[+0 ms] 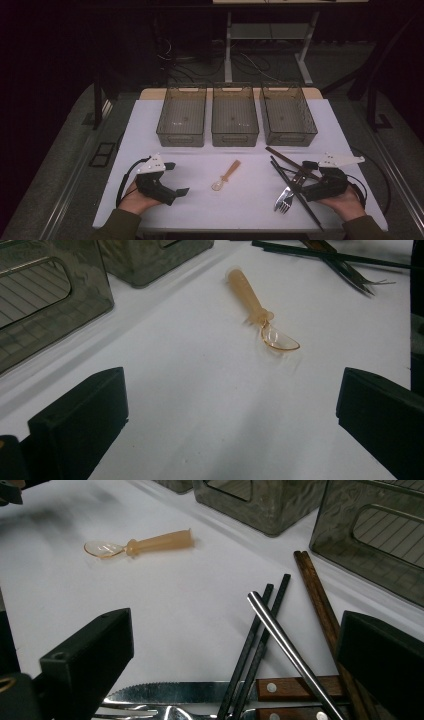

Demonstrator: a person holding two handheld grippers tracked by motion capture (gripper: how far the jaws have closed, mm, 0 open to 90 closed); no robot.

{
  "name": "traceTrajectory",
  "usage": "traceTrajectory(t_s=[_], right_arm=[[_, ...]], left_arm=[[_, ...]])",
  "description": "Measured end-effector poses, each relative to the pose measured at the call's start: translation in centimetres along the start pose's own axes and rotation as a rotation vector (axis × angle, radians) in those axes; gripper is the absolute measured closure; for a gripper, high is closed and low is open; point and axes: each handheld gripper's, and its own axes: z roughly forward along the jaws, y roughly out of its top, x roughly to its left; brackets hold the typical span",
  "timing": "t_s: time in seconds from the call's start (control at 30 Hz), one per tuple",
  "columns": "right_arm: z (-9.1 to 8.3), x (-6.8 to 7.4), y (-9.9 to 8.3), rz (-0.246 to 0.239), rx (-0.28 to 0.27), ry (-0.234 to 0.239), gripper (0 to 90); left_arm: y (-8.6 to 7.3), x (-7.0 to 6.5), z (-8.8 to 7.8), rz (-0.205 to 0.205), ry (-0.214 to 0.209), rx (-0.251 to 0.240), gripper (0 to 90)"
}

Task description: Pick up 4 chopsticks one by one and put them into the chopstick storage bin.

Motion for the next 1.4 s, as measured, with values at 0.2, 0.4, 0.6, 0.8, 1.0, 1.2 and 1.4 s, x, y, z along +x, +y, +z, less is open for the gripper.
traceTrajectory(t_s=[0.2, 0.4, 0.6, 0.8, 1.0, 1.2, 1.4], right_arm=[[-0.2, -0.4, 0.3, -0.004, 0.007, -0.021, 2.3], [-0.5, -1.0, 0.4, 0.002, 0.004, -0.036, 2.3], [-0.7, -1.4, 0.5, -0.005, 0.008, -0.04, 2.3], [-0.7, -2.1, 0.7, -0.003, 0.004, -0.046, 2.3], [-0.9, -2.8, 1.0, 0.006, -0.006, -0.051, 2.3], [-0.8, -3.4, 1.5, 0.002, -0.007, -0.059, 2.3], [-1.1, -4.4, 1.8, 0.001, -0.006, -0.074, 4.7]], left_arm=[[0.0, -0.1, 0.0, -0.001, -0.001, -0.005, 0.0], [-0.1, -0.2, 0.1, -0.008, 0.0, -0.018, 0.0], [-0.2, -0.3, 0.5, -0.004, 0.0, -0.007, 0.0], [-0.3, -0.3, 0.5, -0.007, -0.004, -0.011, 0.0], [-0.3, -0.3, 0.4, -0.009, -0.005, -0.019, 0.0], [-0.3, -0.3, 0.3, -0.014, -0.003, -0.018, 0.0], [-0.2, -0.3, 0.2, -0.019, -0.001, -0.024, 0.0]])
